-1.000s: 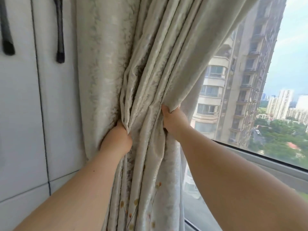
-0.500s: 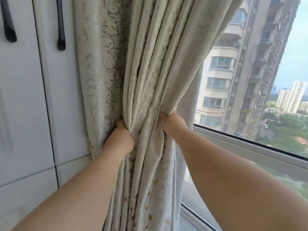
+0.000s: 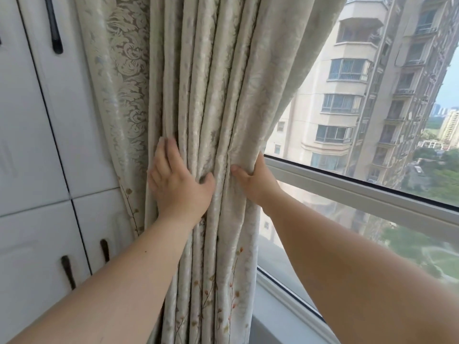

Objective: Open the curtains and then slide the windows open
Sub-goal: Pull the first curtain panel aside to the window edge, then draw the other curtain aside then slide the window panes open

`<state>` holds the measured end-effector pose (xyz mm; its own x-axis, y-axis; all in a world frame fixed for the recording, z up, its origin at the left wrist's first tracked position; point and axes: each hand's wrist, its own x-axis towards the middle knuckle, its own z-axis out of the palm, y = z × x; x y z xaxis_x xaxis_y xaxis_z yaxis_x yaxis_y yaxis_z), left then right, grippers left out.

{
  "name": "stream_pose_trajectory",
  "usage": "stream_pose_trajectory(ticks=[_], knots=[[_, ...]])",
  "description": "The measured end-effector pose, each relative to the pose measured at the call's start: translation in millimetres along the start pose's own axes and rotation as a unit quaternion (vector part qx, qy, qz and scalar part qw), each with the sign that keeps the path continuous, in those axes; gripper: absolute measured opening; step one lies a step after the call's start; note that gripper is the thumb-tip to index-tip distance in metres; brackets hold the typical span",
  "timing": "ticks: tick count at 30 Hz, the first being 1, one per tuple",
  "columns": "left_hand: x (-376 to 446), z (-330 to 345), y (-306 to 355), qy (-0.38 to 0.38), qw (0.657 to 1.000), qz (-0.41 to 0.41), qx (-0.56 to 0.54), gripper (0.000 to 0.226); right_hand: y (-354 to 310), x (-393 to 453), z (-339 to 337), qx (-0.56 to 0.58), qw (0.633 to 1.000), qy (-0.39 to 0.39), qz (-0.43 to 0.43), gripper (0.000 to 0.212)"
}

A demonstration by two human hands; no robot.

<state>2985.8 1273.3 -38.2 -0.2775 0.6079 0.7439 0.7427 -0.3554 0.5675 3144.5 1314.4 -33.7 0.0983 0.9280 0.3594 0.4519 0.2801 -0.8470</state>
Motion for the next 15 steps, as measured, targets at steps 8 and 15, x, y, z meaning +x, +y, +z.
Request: stream_pose_trajectory(ticks=[8, 15], knots=[[-77, 15, 90, -0.094, 0.977, 0.187, 0.05, 0.082, 51, -80, -70, -0.153, 0.973, -0.131, 0.115, 0.059], [-94, 29, 148, -0.176, 0.968, 0.177, 0.014, 0.071, 52, -165, -164, -0.255, 0.94, -0.049, 0.22, 0.056]])
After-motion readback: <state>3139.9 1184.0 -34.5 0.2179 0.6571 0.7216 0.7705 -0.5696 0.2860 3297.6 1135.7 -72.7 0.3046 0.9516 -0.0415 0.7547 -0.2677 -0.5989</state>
